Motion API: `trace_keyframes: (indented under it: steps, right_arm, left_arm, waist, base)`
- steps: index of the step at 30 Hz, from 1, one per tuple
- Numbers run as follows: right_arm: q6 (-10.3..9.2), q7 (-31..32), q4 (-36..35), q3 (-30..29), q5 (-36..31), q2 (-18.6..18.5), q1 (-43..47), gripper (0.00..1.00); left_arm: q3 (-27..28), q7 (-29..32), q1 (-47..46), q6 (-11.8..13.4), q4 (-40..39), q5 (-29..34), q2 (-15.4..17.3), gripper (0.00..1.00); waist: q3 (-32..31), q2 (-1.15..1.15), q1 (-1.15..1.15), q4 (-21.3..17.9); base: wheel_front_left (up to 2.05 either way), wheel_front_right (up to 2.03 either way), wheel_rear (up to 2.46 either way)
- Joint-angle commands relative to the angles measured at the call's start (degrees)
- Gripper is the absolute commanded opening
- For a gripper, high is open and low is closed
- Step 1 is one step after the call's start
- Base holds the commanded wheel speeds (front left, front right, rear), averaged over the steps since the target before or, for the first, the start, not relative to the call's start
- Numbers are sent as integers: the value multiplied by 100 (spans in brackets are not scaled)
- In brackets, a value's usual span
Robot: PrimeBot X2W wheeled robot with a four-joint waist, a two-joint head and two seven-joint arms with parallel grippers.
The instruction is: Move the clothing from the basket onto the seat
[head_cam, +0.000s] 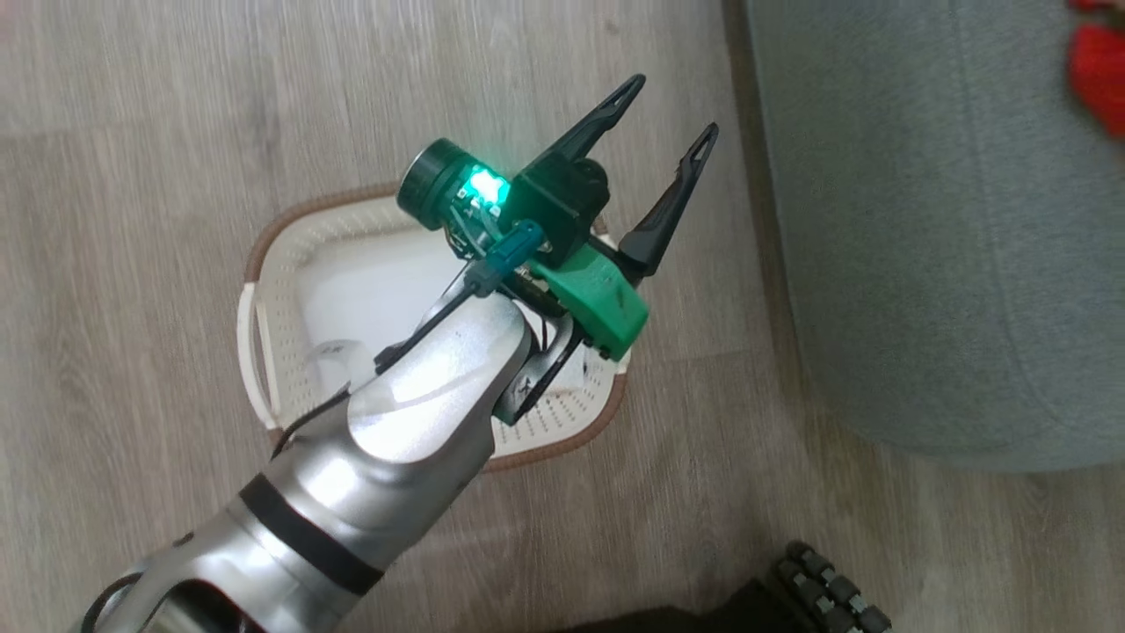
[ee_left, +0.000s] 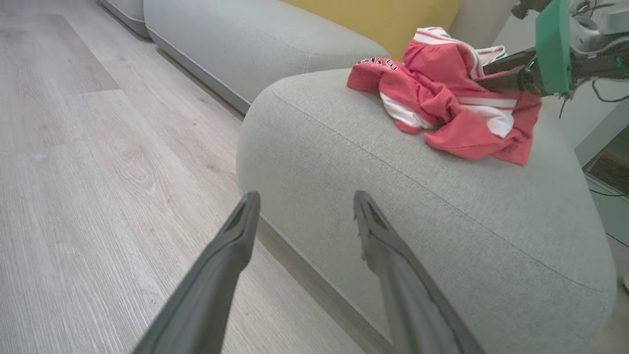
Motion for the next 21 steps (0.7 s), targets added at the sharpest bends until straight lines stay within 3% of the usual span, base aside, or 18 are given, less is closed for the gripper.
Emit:
trace_keyframes:
  steps: [1,6,12,21]
  right_arm:
    - [-2,133,-77,249,184,-340,128,100]
    - [-2,191,-345,833,472,-475,147,100]
    - [-2,-223,-690,1460,753,-639,48,100]
    - [-2,-1095,-1392,1657,1511,-960,254,100]
  left_arm:
    - [125,-68,49,-53,-116,-59,-34,100]
    - [200,-136,255,-97,-17,-193,20,100]
    - [374,-201,669,-131,-55,-369,195,100]
    - [631,-228,1264,-104,-435,-521,437,100]
  waist:
    - [-321,0,0,-98]
    - [-784,0,0,-234]
    - [-1513,0,0,-422]
    - [-2405,0,0,-308]
  base:
    - [0,0,0]
    - [0,0,0]
    - [0,0,0]
    - [0,0,0]
